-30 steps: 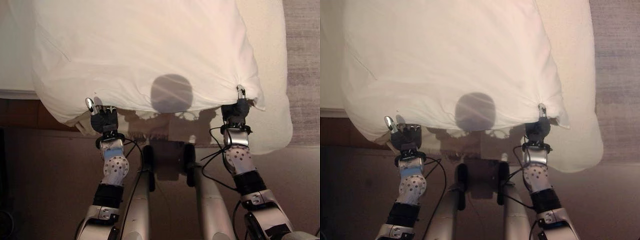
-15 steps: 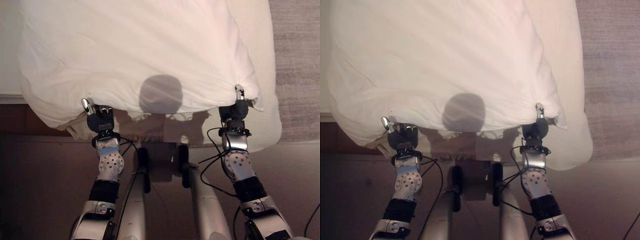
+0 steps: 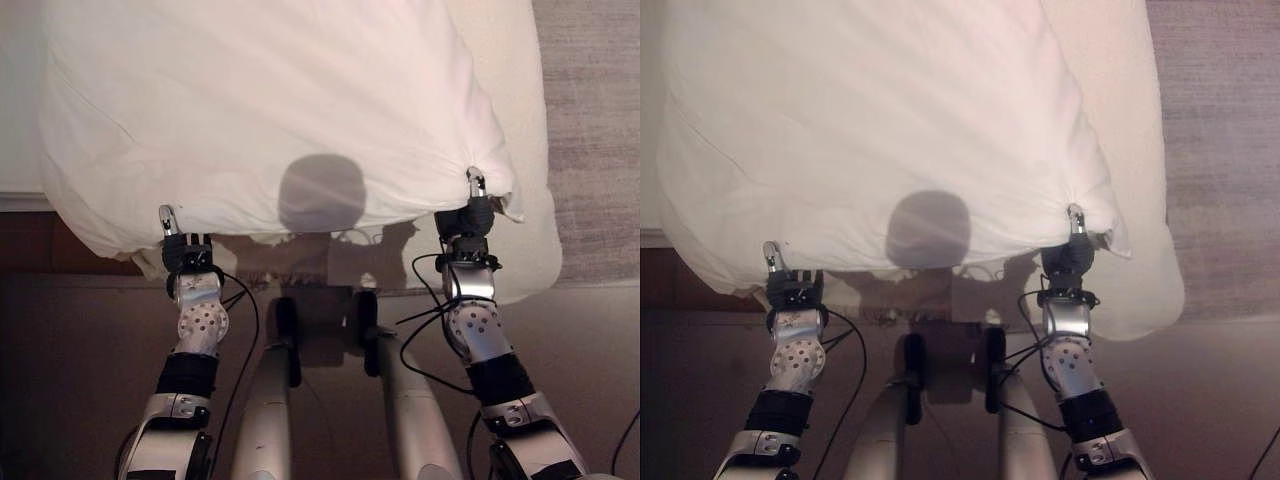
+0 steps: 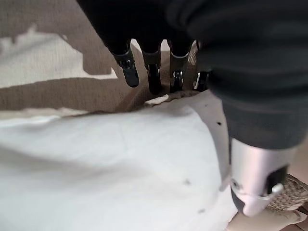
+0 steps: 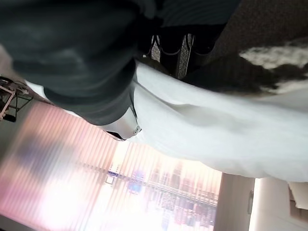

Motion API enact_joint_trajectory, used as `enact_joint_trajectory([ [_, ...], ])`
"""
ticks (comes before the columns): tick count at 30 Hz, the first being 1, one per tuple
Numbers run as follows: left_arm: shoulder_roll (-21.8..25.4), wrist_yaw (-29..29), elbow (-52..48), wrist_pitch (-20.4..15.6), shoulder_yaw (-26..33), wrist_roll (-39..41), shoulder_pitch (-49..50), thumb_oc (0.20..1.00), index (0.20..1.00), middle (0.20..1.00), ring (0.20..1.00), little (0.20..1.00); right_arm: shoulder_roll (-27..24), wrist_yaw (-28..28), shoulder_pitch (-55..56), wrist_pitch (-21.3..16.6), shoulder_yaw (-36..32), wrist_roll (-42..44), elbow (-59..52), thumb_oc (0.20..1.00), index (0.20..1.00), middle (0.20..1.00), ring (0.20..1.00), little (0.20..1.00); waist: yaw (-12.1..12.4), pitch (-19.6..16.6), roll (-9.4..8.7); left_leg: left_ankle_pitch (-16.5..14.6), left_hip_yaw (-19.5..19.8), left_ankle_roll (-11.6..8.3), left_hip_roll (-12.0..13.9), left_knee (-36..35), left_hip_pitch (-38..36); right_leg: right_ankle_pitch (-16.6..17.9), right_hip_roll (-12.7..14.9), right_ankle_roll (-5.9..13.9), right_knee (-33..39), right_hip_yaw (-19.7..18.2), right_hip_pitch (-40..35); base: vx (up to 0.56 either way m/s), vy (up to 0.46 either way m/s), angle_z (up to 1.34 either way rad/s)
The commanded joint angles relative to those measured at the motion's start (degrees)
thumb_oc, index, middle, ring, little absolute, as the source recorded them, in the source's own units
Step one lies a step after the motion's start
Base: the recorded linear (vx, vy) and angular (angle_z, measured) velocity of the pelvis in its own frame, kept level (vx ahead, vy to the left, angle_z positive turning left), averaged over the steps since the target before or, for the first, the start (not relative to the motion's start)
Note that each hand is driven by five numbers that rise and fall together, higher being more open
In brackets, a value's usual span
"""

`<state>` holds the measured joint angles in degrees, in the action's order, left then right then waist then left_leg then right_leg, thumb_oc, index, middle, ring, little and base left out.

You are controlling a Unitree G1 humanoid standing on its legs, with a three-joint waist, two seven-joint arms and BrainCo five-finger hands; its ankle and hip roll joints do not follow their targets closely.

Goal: Make the bed

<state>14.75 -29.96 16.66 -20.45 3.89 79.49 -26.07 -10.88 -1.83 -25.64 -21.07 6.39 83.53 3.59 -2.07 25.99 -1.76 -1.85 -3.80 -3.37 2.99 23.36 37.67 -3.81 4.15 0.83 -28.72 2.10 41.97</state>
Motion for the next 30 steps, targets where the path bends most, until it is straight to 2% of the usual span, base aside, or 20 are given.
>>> enact_joint_trajectory([
  [1,1.81,-0.38,2.43,-0.32,1.12,-2.74,0.37,1.0,1.0,1.0,1.0,1.0,-3.69,2.67,6.54,-2.01,-2.76,-4.03,-10.72,0.2,0.2,0.2,0.2,0.2,-3.08,-4.98,4.43,2.6,-0.09,1.1,-0.85,-1.76,2.69,3.66,-0.73,4.84,5.84,-1.49,-1.21,0.0,0.0,0.0],
  [5,1.68,0.74,3.4,-0.69,1.32,-1.25,-0.58,1.0,1.0,1.0,1.0,1.0,-3.55,3.12,6.8,-1.93,-2.88,-4.2,-10.79,0.2,0.2,0.2,0.2,0.2,-3.27,-4.98,4.32,2.5,-0.12,1.1,-0.86,-1.85,2.54,3.64,-0.8,4.86,5.71,-1.58,-1.17,0.0,0.0,0.0],
  [10,1.19,7.19,6.35,-1.24,2.14,0.72,-2.91,1.0,1.0,1.0,1.0,1.0,-2.96,4.45,7.36,-2.1,-2.89,-4.33,-10.24,0.2,0.2,0.2,0.2,0.2,-4.02,-4.99,3.45,2.24,-0.4,0.89,-0.73,-1.53,2.59,3.69,-0.98,4.9,5.75,-1.98,-1.06,0.0,0.0,0.0],
  [17,1.39,11.29,11.41,-0.63,1.6,2.14,-5.49,1.0,1.0,1.0,1.0,1.0,-2.91,6.68,7.17,-2.33,-1.95,-2.95,-9.44,0.2,0.2,0.2,0.2,0.2,-4.66,-5.32,2.97,2.54,-0.76,0.64,-0.59,-2.2,2.88,4.13,-1.09,5.11,6.45,-2.39,-0.59,0.0,0.0,0.0],
  [22,1.98,14.39,13.91,1.57,1.13,2.49,-5.75,1.0,1.0,1.0,1.0,1.0,-2.96,7.79,6.96,-2.22,-1.65,-2.07,-9.28,0.2,0.2,0.2,0.2,0.2,-4.86,-5.24,2.82,2.6,-0.89,0.75,-0.55,-2.57,2.49,4.52,-1.31,5.13,7.01,-2.69,-0.79,0.0,0.0,0.0],
  [23,2.32,16.81,15.49,3.11,0.6,2.63,-5.76,1.0,1.0,1.0,1.0,1.0,-2.97,8.26,7.1,-2.09,-1.67,-2.0,-9.37,0.2,0.2,0.2,0.2,0.2,-5.13,-5.19,2.86,2.28,-1.05,0.62,-0.48,-2.58,2.07,4.21,-1.44,5.16,7.08,-2.93,-1.14,-0.01,-0.004,-0.03],
  [25,2.39,17.05,15.71,3.16,0.61,2.76,-5.83,1.0,1.0,1.0,1.0,1.0,-2.96,8.3,7.1,-2.08,-1.68,-1.98,-9.35,0.2,0.2,0.2,0.2,0.2,-5.11,-5.22,2.83,2.3,-1.07,0.62,-0.48,-2.63,2.07,4.24,-1.45,5.16,7.11,-2.96,-1.13,0.01,-0.001,-0.03],
  [26,3.13,19.8,17.14,5.37,-0.1,1.78,-5.88,1.0,1.0,1.0,1.0,1.0,-2.98,8.83,6.95,-1.96,-1.77,-1.83,-9.07,0.2,0.2,0.2,0.2,0.2,-5.3,-5.29,2.94,2.38,-1.15,0.52,-0.46,-2.97,1.96,4.33,-1.5,5.27,7.41,-3.07,-1.26,0.0,0.0,0.0],
  [27,3.51,21.28,17.77,6.47,-0.22,1.49,-5.93,0.862,0.862,0.862,0.862,0.862,-3.07,9.12,6.82,-1.86,-1.87,-1.81,-8.9,0.2,0.2,0.2,0.2,0.2,-5.44,-5.4,2.92,2.73,-1.22,0.44,-0.46,-2.96,2.23,4.65,-1.52,5.3,7.67,-3.14,-1.11,0.0,0.0,0.0],
  [28,3.79,22.11,18.66,6.61,-0.11,1.82,-6.05,0.382,0.382,0.382,0.382,0.382,-3.0,9.42,6.83,-1.9,-1.78,-1.69,-8.71,0.2,0.2,0.2,0.2,0.2,-5.47,-5.38,2.97,2.4,-1.32,0.45,-0.38,-2.98,1.95,4.41,-1.67,5.32,7.58,-3.18,-1.27,0.0,0.0,0.0],
  [29,3.78,22.14,19.32,6.44,-0.03,1.67,-6.24,0.2,0.2,0.2,0.2,0.2,-2.9,9.65,6.85,-1.81,-1.71,-1.58,-8.62,0.2,0.2,0.2,0.2,0.2,-5.58,-5.49,2.94,2.75,-1.45,0.47,-0.35,-3.0,2.14,4.8,-1.69,5.26,7.72,-3.3,-1.06,0.0,0.0,0.0],
  [30,3.64,22.49,19.96,6.64,-0.24,1.72,-6.55,0.2,0.2,0.2,0.2,0.2,-3.03,9.65,6.84,-1.8,-1.49,-1.41,-8.52,0.2,0.2,0.2,0.2,0.2,-5.63,-5.51,2.96,2.42,-1.59,0.38,-0.26,-3.18,1.71,4.55,-1.78,5.34,7.87,-3.4,-1.35,0.0,0.0,0.0],
])
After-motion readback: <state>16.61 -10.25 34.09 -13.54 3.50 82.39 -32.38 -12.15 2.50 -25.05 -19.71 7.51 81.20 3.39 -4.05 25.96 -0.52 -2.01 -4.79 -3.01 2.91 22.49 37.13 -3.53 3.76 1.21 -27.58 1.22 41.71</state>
